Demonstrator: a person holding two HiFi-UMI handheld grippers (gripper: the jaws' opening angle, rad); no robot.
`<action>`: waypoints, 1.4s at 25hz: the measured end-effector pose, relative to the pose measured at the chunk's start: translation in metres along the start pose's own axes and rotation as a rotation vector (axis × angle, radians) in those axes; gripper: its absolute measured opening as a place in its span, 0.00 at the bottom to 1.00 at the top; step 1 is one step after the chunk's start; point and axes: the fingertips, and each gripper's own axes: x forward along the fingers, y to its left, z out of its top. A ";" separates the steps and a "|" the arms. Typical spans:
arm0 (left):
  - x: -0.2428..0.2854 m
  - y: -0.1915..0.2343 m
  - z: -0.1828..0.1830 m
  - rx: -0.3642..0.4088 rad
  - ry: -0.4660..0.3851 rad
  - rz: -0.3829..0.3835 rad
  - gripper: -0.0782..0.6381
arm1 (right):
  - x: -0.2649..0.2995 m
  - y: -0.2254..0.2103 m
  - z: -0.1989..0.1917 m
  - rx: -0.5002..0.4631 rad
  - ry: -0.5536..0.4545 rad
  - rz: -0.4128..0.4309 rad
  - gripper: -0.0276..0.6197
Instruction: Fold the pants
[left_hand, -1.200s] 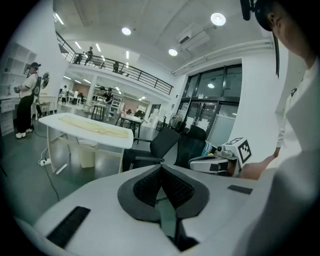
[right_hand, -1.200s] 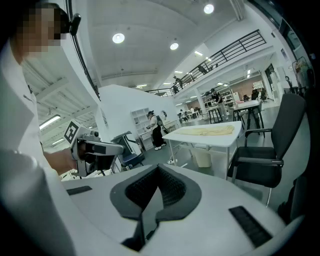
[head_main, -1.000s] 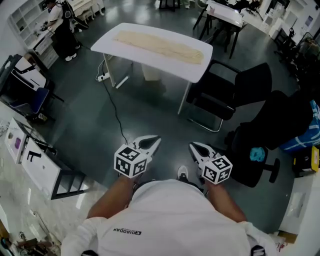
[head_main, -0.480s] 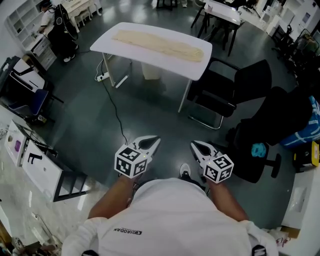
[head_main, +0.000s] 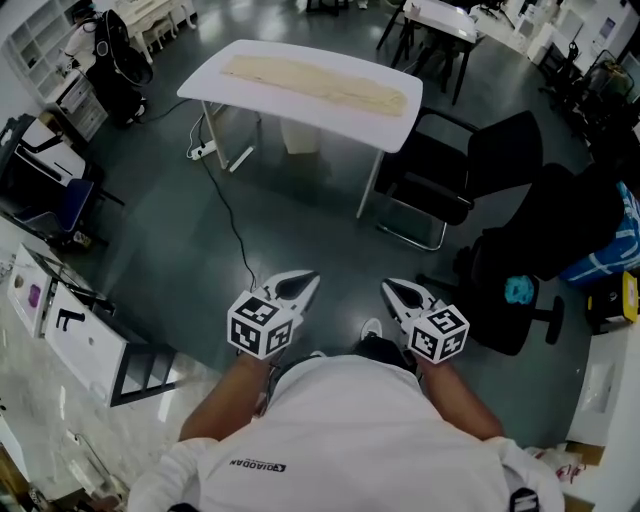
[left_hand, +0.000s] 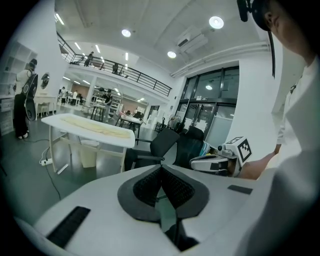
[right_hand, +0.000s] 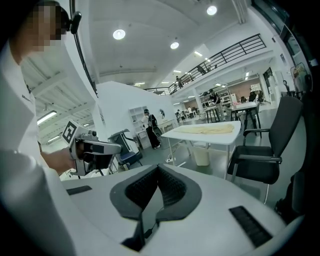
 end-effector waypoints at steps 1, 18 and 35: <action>-0.001 0.000 -0.003 -0.008 0.000 0.002 0.15 | -0.001 0.001 -0.002 0.004 0.007 0.003 0.07; 0.017 0.050 0.016 -0.111 -0.043 0.072 0.15 | 0.048 -0.040 0.039 0.034 -0.054 0.047 0.07; 0.127 0.119 0.101 -0.043 -0.019 0.083 0.15 | 0.114 -0.167 0.122 0.075 -0.138 0.023 0.07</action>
